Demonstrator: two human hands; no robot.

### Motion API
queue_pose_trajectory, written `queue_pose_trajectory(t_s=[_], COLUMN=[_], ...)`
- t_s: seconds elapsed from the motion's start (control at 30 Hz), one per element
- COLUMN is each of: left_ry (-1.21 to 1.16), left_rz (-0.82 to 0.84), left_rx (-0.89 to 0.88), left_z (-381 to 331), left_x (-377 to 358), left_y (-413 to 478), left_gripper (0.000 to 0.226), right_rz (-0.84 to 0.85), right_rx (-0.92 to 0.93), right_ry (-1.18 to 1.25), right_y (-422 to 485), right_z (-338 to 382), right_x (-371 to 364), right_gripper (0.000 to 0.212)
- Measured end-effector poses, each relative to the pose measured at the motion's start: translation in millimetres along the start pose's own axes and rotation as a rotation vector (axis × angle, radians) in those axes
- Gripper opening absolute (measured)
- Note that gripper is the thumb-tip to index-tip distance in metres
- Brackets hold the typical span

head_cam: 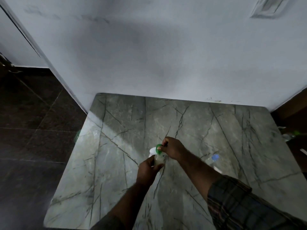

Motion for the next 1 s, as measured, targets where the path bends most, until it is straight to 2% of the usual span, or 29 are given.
queue_pose_trajectory(t_s=[1.0], left_ry=[0.029], left_rz=[0.014], left_rx=[-0.059], left_z=[-0.7], left_x=[4.2], left_y=[5.2], left_gripper=[0.038], right_rz=[0.001], right_rx=[0.022], right_ry=[0.006], right_y=[3.9], right_z=[1.3], right_x=[3.4], right_gripper=[0.033])
Point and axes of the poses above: each hand's wrist, its own y-axis towards the middle knuckle, its own x-axis out of the back of the hand, z = x × y, the point moved 9 cm from there along y, towards the middle knuckle, and after that the axes turned 3 degrees about -y, right-handed, at the moved point
